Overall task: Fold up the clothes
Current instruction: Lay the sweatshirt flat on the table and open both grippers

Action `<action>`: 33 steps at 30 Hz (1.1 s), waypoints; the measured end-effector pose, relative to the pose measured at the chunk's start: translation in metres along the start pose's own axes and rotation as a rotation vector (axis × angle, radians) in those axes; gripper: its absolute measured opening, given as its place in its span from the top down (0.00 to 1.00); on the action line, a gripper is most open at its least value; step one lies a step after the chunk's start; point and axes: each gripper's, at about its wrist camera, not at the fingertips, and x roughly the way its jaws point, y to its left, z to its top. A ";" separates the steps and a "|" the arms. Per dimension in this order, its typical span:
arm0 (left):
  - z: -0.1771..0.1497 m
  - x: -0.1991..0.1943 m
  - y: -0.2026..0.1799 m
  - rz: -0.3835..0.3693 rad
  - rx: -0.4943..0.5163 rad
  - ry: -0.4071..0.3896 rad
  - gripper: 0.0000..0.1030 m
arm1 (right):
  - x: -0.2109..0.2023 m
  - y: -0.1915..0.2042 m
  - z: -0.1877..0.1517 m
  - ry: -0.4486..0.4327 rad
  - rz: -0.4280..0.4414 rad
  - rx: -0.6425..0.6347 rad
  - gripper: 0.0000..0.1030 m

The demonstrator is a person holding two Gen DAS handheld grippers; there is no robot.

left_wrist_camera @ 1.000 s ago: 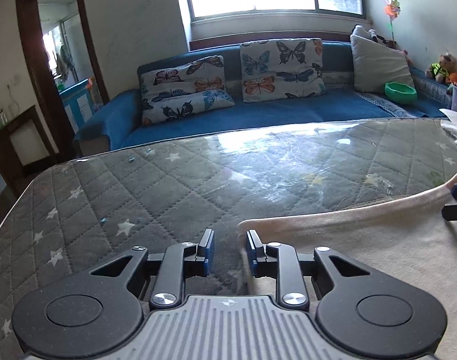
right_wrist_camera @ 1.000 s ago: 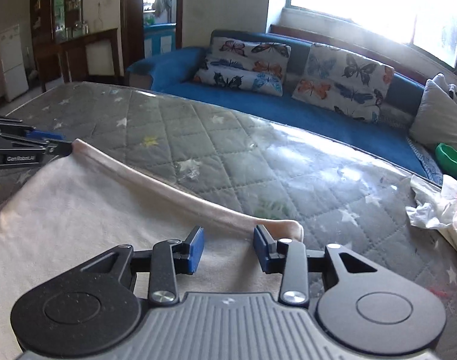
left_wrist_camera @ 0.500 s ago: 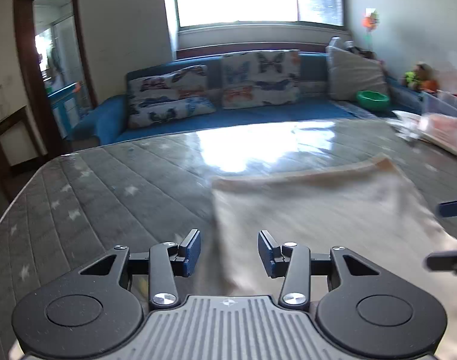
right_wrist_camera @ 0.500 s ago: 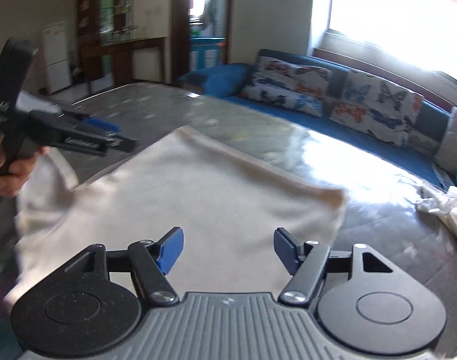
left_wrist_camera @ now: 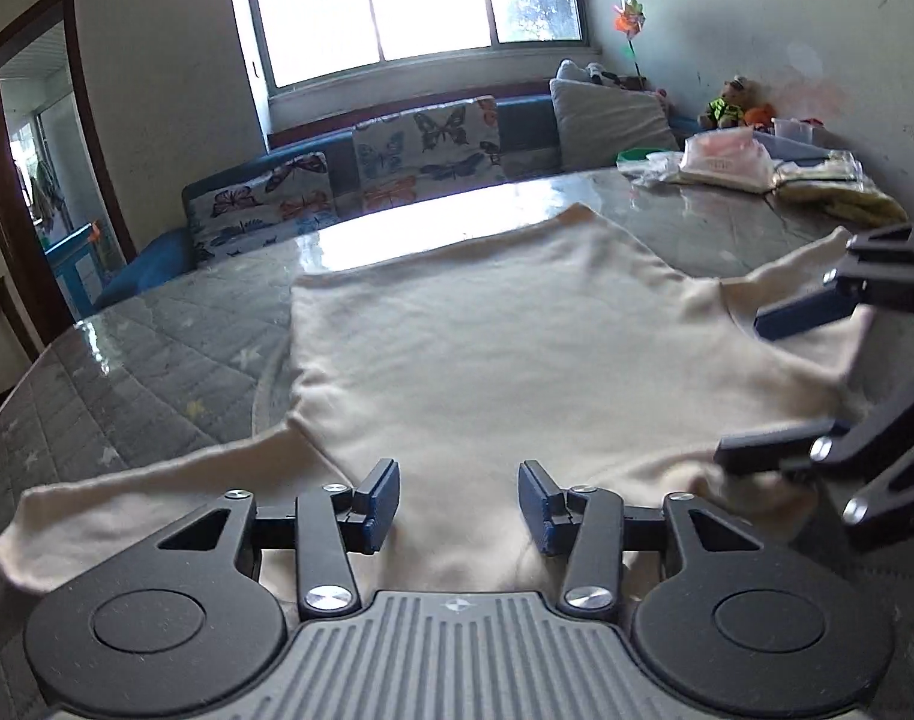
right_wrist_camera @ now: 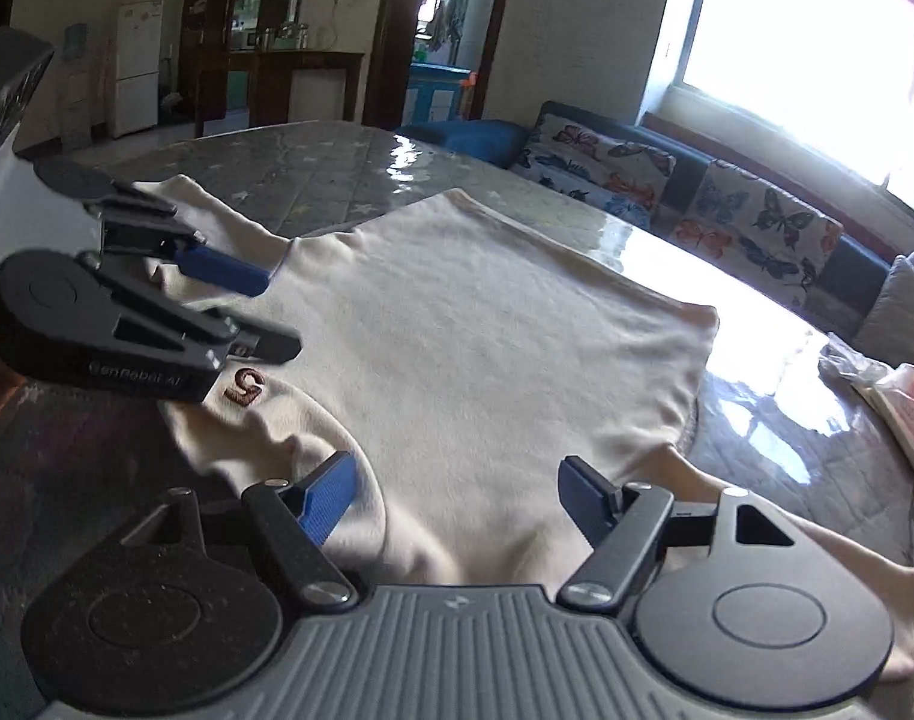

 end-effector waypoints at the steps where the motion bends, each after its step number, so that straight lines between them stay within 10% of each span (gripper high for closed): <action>1: -0.002 -0.001 0.000 0.001 -0.010 0.003 0.52 | -0.003 -0.002 -0.001 -0.003 -0.001 0.019 0.20; 17: -0.003 -0.019 0.017 0.055 -0.237 0.023 0.13 | -0.007 -0.074 -0.031 -0.002 -0.172 0.340 0.12; 33: -0.012 -0.010 0.028 0.072 -0.350 0.078 0.00 | 0.004 -0.093 -0.044 0.036 -0.233 0.402 0.00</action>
